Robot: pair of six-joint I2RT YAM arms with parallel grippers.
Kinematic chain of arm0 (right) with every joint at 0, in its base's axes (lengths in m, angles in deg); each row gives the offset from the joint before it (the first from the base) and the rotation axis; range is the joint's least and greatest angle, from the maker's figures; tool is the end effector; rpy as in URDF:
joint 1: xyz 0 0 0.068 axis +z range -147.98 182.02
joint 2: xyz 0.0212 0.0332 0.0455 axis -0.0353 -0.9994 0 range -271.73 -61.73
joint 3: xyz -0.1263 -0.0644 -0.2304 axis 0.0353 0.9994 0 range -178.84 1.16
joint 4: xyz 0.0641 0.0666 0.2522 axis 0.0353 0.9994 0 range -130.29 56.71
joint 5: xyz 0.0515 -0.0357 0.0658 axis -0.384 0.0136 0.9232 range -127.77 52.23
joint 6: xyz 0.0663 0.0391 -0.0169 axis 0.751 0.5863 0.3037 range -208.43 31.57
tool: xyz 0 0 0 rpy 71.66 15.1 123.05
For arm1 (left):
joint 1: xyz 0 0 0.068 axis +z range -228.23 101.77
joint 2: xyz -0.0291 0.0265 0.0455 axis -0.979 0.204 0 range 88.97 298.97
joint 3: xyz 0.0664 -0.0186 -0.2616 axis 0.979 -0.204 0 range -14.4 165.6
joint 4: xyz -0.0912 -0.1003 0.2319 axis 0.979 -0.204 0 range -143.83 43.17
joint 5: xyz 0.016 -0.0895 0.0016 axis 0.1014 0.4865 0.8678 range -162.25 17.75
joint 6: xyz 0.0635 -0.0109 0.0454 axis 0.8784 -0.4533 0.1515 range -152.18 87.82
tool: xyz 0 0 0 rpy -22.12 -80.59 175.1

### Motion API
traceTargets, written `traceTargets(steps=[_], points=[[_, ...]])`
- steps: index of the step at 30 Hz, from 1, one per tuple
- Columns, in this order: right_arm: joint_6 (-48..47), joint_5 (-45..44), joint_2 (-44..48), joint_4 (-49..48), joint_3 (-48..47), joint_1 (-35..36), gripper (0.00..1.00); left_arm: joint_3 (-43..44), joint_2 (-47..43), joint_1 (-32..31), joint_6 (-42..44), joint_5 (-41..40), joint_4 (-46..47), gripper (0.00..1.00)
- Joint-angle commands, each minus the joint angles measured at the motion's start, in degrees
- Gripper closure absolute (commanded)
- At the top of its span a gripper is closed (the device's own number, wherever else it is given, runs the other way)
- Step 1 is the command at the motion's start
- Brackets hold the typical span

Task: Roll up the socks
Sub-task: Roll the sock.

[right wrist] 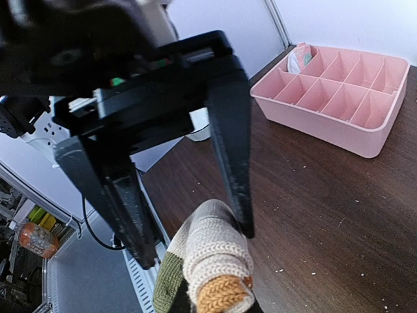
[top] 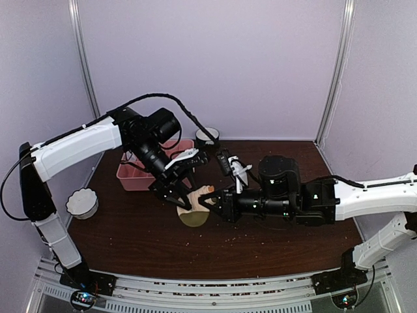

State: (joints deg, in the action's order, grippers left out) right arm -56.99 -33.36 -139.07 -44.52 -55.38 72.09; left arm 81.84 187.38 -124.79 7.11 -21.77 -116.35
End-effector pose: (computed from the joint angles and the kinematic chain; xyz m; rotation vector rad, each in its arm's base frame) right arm 0.1163 0.3361 0.2948 -0.7411 1.9348 1.2465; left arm 0.2026 -0.2898 0.3117 1.9257 1.7788 -1.2566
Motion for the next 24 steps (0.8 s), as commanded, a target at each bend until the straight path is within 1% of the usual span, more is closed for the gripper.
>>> traceTargets(steps=[1,5,7,12,16,20,24], points=[[-0.5,-5.6,2.2,-4.3,1.1,-0.9,1.00,-0.5,-2.9,-0.2,-3.2,-2.2,4.8,0.42],[-2.3,-9.4,1.2,-3.4,-0.4,-0.9,1.00,0.8,-2.0,-0.2,-4.2,0.4,2.7,0.42],[-2.2,-10.1,0.7,-3.9,-1.0,-0.9,1.00,-0.5,-2.5,-0.2,-5.6,-0.3,4.4,0.42],[0.8,-12.0,-0.4,-4.5,-2.5,-0.9,1.00,-4.6,-5.3,-0.2,-9.1,-8.2,12.2,0.45],[4.2,-14.3,-0.7,-5.1,-2.8,-1.1,1.00,-5.9,-6.4,-1.0,-9.2,-13.1,14.8,0.45],[7.1,-12.1,-2.0,-6.8,-3.9,-2.0,1.00,-8.4,-7.9,-2.6,-9.5,-20.5,19.2,0.46],[9.1,-10.1,-3.9,-6.1,-6.1,-2.2,1.00,-9.0,-9.2,-2.7,-9.3,-24.8,22.6,0.50]])
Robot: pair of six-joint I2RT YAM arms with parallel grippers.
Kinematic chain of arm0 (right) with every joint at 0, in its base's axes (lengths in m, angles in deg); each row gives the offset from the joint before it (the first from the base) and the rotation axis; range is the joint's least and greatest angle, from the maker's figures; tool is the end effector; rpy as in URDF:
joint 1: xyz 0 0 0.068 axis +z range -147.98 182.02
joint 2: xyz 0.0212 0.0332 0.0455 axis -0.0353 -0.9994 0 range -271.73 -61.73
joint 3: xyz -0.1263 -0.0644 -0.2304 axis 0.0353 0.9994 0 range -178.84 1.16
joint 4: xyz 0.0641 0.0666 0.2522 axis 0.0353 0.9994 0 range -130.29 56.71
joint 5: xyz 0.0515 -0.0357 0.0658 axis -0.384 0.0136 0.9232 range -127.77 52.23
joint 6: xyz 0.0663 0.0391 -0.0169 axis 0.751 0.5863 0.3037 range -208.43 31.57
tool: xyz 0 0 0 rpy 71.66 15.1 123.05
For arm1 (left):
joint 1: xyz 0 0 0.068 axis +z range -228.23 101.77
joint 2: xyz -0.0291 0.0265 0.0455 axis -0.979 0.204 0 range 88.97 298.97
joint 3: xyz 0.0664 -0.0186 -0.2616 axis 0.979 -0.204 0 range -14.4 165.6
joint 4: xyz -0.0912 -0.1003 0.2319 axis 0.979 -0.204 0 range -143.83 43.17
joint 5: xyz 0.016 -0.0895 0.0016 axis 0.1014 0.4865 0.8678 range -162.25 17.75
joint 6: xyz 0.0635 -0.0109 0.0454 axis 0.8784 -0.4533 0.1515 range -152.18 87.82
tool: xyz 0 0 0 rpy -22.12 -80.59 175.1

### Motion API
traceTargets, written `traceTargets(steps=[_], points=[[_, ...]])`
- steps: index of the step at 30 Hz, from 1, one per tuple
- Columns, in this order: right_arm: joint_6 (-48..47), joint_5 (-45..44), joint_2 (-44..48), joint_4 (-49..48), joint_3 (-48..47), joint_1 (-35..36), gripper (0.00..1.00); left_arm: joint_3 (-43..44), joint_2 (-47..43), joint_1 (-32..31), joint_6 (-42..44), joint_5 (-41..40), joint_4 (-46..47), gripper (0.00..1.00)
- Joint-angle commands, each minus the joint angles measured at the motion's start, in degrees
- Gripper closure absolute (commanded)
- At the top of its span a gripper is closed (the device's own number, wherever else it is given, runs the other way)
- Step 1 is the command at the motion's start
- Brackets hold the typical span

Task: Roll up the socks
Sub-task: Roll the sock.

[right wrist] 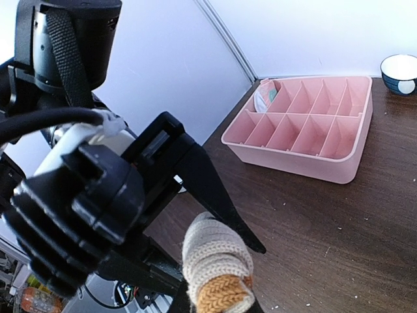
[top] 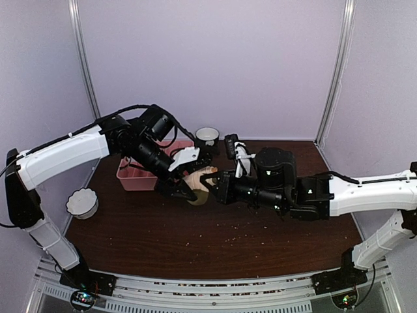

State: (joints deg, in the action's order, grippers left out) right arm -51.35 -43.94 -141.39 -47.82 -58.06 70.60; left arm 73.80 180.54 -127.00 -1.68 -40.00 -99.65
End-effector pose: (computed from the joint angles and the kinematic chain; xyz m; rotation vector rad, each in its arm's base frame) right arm 0.1412 0.3403 0.3073 -0.4526 1.9162 1.1848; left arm 0.2074 -0.2914 0.3111 1.7808 1.8023 -0.8423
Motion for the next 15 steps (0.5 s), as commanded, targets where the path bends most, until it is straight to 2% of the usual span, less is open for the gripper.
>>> traceTargets(steps=[1,6,8,11,15], points=[[4.3,1.2,-2.0,-2.8,-3.8,-0.9,1.00,-1.1,-2.8,-0.7,-0.1,-7.5,6.5,0.52],[8.8,3.7,-3.1,-2.2,-4.9,-2.2,1.00,-0.6,-3.0,-0.8,2.4,-11.7,7.9,0.63],[11.0,5.0,-2.9,-3.4,-4.2,-3.3,1.00,-1.2,-2.8,-1.3,3.6,-15.0,9.1,0.72],[14.7,6.5,-3.4,-3.8,-3.9,-4.6,1.00,-2.9,-2.3,-2.6,3.9,-23.8,12.7,0.91],[18.1,8.6,-4.9,-2.5,-4.7,-5.7,1.00,-2.4,-1.6,-2.9,2.6,-28.1,14.6,1.00]])
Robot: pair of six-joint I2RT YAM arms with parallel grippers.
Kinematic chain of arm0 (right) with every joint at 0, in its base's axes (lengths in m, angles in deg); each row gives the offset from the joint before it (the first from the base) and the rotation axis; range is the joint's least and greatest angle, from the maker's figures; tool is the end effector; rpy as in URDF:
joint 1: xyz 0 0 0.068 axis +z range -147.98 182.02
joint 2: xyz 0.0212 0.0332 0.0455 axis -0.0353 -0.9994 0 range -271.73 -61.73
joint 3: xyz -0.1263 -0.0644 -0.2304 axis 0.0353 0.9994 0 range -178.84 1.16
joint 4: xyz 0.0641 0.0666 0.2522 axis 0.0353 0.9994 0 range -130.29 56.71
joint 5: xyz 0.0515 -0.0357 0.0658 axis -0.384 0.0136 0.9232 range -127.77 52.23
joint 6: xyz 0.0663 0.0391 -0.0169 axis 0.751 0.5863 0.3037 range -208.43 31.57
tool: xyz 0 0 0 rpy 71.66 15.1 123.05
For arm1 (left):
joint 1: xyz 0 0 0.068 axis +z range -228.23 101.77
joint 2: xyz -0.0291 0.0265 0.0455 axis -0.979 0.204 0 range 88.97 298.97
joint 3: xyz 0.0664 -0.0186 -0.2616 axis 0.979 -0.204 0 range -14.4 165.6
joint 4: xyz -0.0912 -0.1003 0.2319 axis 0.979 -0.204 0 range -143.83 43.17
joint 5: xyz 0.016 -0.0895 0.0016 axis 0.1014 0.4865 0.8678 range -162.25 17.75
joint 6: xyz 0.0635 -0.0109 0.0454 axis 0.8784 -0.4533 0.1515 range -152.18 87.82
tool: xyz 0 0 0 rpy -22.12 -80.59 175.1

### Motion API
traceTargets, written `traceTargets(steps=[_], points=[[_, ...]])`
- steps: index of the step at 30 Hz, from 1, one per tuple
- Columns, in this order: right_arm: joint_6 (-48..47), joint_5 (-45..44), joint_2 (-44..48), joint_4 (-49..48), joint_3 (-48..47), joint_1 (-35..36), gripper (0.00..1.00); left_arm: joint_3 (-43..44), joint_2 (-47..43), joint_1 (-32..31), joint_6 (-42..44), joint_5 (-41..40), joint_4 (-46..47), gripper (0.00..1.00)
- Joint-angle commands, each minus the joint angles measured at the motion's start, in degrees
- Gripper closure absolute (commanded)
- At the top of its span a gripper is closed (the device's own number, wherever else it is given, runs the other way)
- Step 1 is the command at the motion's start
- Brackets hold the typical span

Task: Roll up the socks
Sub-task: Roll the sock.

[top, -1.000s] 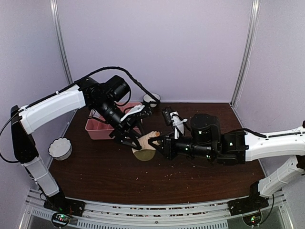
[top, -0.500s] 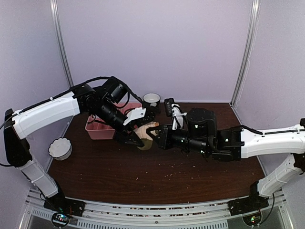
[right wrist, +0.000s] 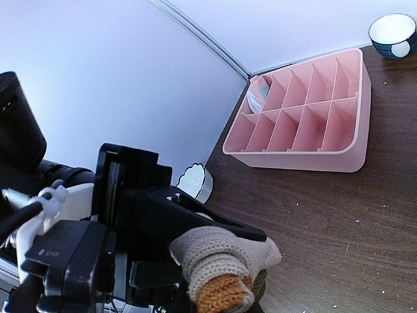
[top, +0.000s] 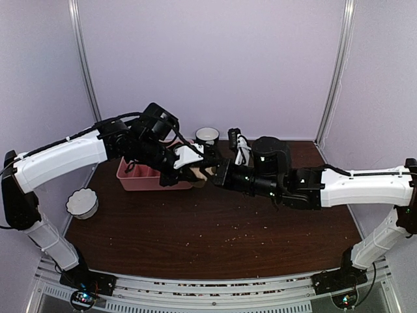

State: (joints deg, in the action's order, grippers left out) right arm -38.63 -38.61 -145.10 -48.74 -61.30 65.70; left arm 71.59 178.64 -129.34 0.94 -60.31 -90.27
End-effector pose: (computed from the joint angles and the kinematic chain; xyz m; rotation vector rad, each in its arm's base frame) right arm 0.1717 0.3451 0.3087 -0.2324 2.0080 1.3494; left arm 0.2212 -0.2966 0.3161 1.6861 1.7178 -0.3962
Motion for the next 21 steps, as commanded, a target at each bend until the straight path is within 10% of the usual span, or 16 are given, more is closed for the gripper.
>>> traceTargets(steps=[1,4,9,21], points=[[5.2,3.3,-1.3,-1.2,-1.6,-0.8,0.94,0.2,0.3,-0.6,-0.4,-7.3,5.1,1.00],[2.0,3.5,-0.3,-1.3,-1.0,-0.8,0.59,1.9,0.3,0.0,-1.0,1.1,1.6,1.00],[-12.1,7.8,3.5,-2.6,1.7,-0.7,0.44,6.6,1.3,0.9,1.4,25.1,-10.2,1.00],[-24.0,20.3,6.5,7.0,-1.4,-0.4,0.99,15.8,7.6,2.2,6.6,38.6,-27.7,1.00]])
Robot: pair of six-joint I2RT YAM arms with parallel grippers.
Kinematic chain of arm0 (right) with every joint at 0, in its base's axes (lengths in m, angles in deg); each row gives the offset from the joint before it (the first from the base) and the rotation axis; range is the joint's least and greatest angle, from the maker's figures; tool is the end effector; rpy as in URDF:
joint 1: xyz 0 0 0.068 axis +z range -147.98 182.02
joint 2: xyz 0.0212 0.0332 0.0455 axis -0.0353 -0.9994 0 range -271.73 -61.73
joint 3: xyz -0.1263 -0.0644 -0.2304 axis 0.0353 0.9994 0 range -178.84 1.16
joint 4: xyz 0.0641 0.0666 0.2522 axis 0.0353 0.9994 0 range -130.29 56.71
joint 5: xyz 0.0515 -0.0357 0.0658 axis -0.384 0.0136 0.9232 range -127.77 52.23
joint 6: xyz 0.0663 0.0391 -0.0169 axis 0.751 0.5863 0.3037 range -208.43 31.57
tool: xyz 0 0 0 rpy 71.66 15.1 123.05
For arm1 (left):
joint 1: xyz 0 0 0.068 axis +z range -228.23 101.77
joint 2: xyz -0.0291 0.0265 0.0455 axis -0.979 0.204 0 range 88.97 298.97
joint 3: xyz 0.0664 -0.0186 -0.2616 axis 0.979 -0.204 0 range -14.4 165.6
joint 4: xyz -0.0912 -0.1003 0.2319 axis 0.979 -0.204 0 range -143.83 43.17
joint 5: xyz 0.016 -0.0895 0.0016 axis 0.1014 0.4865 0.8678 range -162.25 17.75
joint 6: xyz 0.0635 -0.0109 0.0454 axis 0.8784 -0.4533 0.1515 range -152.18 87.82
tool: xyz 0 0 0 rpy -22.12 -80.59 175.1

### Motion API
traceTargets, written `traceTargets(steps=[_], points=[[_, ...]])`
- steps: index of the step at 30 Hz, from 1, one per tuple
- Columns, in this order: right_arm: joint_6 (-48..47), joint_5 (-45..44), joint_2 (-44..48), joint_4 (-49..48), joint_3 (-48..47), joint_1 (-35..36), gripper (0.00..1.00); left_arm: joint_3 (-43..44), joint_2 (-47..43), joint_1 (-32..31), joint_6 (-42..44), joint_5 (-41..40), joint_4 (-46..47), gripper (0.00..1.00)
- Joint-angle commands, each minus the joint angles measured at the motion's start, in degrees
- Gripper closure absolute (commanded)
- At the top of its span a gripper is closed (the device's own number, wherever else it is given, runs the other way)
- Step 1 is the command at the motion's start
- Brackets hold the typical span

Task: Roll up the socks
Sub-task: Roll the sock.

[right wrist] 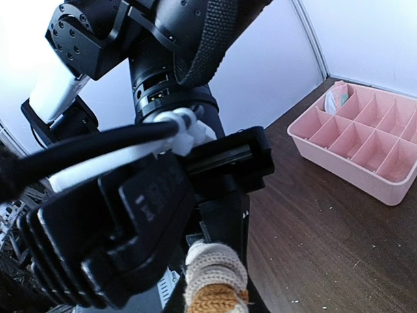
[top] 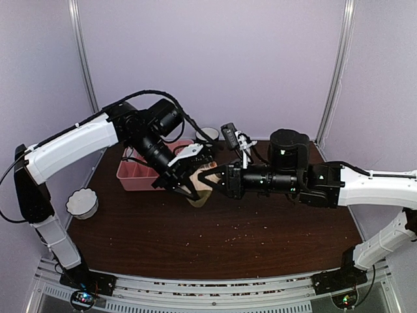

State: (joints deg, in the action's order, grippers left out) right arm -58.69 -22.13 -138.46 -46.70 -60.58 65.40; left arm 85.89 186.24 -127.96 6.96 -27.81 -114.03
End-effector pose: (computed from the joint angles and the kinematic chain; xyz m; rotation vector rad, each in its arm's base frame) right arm 0.1436 0.3274 0.3400 -0.7757 1.7791 1.3861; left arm 0.1936 -0.3018 0.3362 1.9642 1.6608 -1.0960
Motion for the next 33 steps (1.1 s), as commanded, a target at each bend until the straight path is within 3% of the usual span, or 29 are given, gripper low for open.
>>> traceTargets(steps=[1,2,7,9,14,26,33], points=[[-3.6,3.1,0.1,5.3,-2.0,-0.2,1.00,1.4,-0.2,1.1,-1.0,5.0,-1.9,0.94],[-2.9,1.5,0.6,5.4,-1.5,-0.1,1.00,0.8,-0.8,1.2,-2.8,2.9,0.6,0.81],[3.6,-13.7,1.0,7.3,-1.0,-0.2,1.00,-5.3,-6.3,1.2,-8.6,-9.9,13.7,0.59],[7.8,-18.0,0.7,6.4,-1.0,-0.2,1.00,-6.7,-7.5,0.5,-8.7,-12.5,15.6,0.55],[15.7,-20.9,-0.5,0.0,-0.9,-0.1,1.00,-8.3,-7.9,-1.3,-8.7,-16.2,16.1,0.53],[26.4,-18.5,-3.8,-9.0,0.4,-0.1,1.00,-10.8,-8.6,-1.5,-11.4,-20.5,20.9,0.53],[31.1,-16.2,-6.5,-7.7,-0.9,-0.2,1.00,-11.4,-8.4,-1.5,-13.2,-35.2,25.8,0.59]])
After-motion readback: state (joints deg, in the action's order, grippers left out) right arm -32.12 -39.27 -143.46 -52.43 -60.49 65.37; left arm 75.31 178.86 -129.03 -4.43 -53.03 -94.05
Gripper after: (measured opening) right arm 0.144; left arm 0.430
